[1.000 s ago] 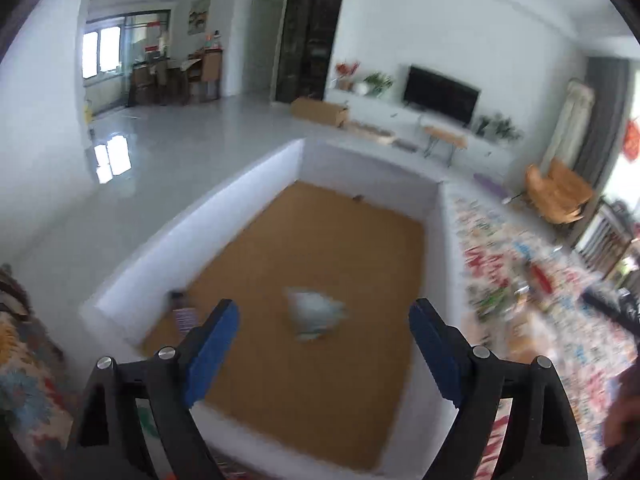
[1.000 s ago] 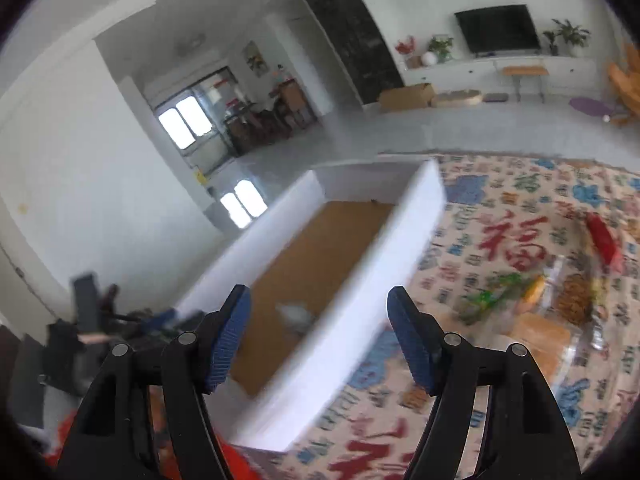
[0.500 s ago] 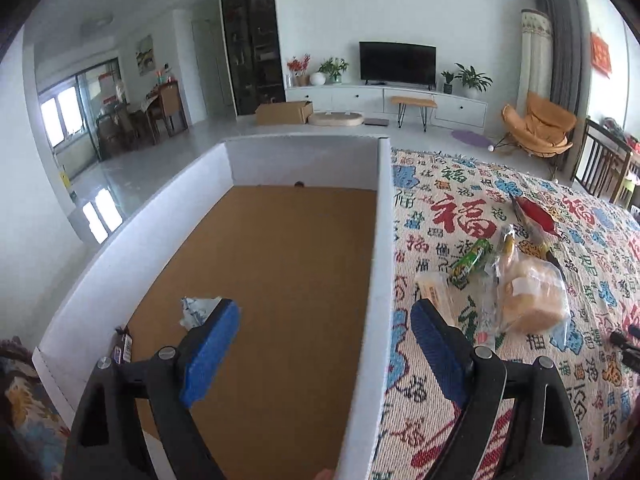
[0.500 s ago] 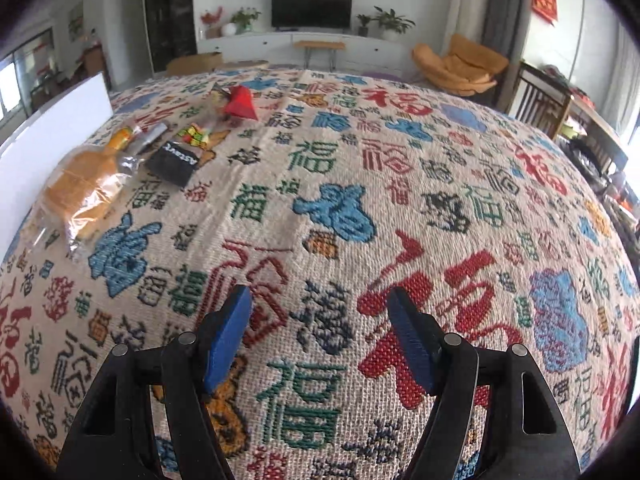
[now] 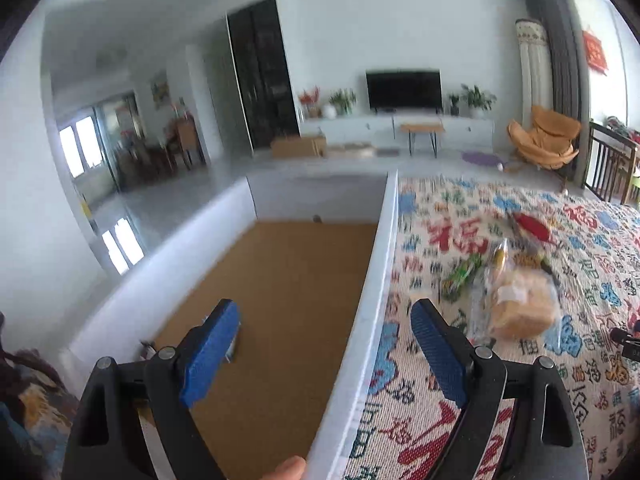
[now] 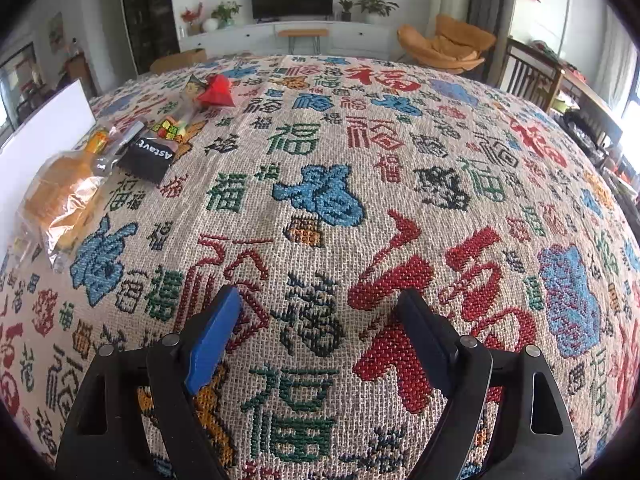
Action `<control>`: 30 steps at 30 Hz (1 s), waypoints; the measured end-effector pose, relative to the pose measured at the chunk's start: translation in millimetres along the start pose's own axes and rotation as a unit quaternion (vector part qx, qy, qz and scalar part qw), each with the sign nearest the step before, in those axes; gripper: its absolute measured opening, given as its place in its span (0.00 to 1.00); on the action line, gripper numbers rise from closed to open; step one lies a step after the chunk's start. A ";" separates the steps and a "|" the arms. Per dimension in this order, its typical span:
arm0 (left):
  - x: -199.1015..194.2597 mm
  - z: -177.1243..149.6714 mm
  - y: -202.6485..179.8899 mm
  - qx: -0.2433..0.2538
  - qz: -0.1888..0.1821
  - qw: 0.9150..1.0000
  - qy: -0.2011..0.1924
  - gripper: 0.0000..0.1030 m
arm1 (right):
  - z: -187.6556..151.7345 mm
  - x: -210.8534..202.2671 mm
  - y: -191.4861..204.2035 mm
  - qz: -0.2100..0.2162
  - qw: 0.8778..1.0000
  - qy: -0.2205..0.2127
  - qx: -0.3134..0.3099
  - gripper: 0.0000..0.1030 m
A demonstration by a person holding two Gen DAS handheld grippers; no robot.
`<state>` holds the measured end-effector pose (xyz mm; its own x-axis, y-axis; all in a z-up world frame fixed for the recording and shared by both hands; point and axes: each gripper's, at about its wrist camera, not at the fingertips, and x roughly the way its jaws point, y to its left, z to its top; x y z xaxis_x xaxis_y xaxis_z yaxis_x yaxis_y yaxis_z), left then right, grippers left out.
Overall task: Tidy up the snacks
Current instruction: 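Withdraw the open left tool from the box back over the bed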
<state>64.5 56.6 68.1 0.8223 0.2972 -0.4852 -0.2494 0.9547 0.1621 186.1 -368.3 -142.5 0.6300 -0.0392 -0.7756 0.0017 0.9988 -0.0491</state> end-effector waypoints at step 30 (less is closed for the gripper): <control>69.7 -91.3 -107.3 0.066 -0.118 0.982 0.131 1.00 | -0.1 -4.4 -0.3 -0.009 1.000 0.001 -0.002 0.84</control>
<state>101.8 -24.0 -61.5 0.6845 0.0768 -0.7249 0.0152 0.9927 0.1196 183.2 -368.4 -139.1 0.6282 -0.0568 -0.7760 0.0095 0.9978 -0.0654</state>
